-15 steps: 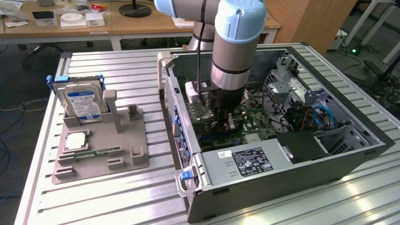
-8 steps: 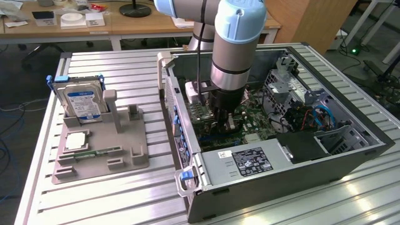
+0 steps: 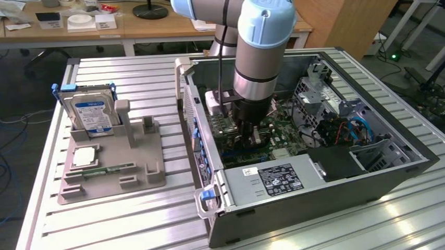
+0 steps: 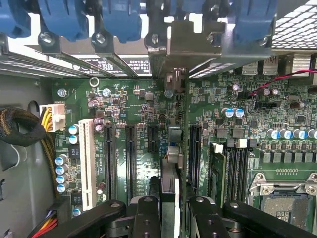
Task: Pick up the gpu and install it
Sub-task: 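Insert the gpu into the slot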
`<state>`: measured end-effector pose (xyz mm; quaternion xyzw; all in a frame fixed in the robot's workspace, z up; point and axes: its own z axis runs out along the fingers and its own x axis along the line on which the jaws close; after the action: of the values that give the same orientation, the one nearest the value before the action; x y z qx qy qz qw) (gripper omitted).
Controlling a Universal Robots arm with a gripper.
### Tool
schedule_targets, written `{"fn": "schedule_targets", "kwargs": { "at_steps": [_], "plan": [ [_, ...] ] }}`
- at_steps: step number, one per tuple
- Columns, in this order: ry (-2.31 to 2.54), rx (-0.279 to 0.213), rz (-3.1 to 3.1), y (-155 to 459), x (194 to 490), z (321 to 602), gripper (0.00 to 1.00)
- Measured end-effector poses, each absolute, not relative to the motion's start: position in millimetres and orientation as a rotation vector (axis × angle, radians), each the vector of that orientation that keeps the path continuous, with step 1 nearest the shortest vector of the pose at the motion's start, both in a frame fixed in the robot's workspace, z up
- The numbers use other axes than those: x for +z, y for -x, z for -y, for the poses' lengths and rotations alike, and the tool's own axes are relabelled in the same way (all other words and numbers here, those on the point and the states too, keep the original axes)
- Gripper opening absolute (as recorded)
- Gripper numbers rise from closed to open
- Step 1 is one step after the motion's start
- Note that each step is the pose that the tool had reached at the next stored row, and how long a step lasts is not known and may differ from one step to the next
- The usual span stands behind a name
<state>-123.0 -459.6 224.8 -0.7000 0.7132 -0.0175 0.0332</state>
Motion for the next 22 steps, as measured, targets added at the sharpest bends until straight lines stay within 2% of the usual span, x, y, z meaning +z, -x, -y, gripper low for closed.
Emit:
{"fn": "schedule_targets", "kwargs": {
  "at_steps": [22],
  "plan": [
    [2.151,-0.053,-2.191,123.8,221.2,459.8,0.27]
  ]
}}
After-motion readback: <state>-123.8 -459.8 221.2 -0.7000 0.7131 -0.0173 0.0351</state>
